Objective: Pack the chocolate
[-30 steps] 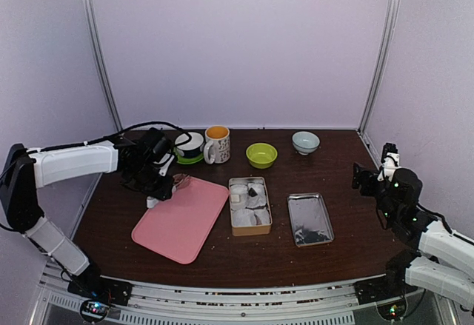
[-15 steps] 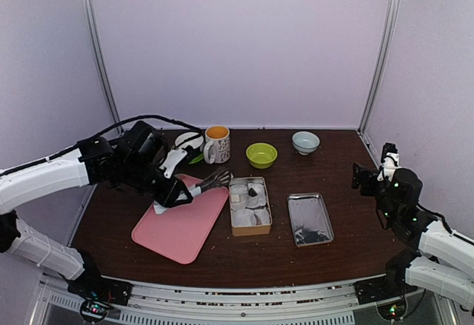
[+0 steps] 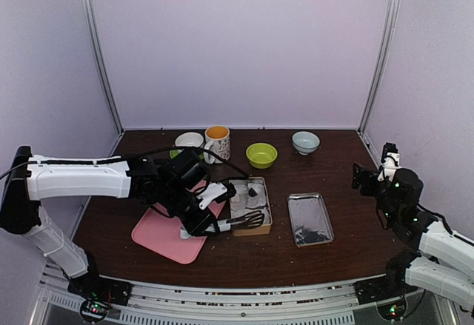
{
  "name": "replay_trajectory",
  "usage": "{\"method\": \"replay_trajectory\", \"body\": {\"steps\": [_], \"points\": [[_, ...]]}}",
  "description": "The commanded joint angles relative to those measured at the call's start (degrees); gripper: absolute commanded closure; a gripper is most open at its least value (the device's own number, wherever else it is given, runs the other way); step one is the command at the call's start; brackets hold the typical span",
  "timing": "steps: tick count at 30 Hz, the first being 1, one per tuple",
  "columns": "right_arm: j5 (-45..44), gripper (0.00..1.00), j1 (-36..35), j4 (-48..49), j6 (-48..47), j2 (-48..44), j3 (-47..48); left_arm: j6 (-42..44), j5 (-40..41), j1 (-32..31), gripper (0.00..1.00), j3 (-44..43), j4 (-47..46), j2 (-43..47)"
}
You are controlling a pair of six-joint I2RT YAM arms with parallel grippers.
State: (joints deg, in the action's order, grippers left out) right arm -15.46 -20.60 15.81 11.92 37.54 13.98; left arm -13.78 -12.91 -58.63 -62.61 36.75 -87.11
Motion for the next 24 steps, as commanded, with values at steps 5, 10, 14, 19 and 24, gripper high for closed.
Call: {"method": "replay_trajectory", "body": {"steps": [5,10,14,19,24], "points": [[0.0,0.07,0.3,-0.8,-0.4,-0.8,0.3,0.2,-1.1,-0.5,0.83,-2.2,-5.7,-2.0],[0.0,0.07,0.2,-0.8,-0.4,-0.8,0.3,0.1,-0.4,-0.5,0.83,-2.7,-6.3,-3.3],[0.1,0.07,0.3,-0.8,-0.4,-0.9,0.2,0.0,0.5,-0.5,0.78,-3.1,-6.5,-3.9],[0.2,0.07,0.2,-0.8,-0.5,-0.8,0.2,-0.1,1.4,-0.5,0.7,-3.1,-6.5,-3.8],[0.2,0.07,0.2,-0.8,-0.4,-0.8,0.3,-0.6,2.7,-0.5,0.63,-2.9,-6.5,-2.9]]}}
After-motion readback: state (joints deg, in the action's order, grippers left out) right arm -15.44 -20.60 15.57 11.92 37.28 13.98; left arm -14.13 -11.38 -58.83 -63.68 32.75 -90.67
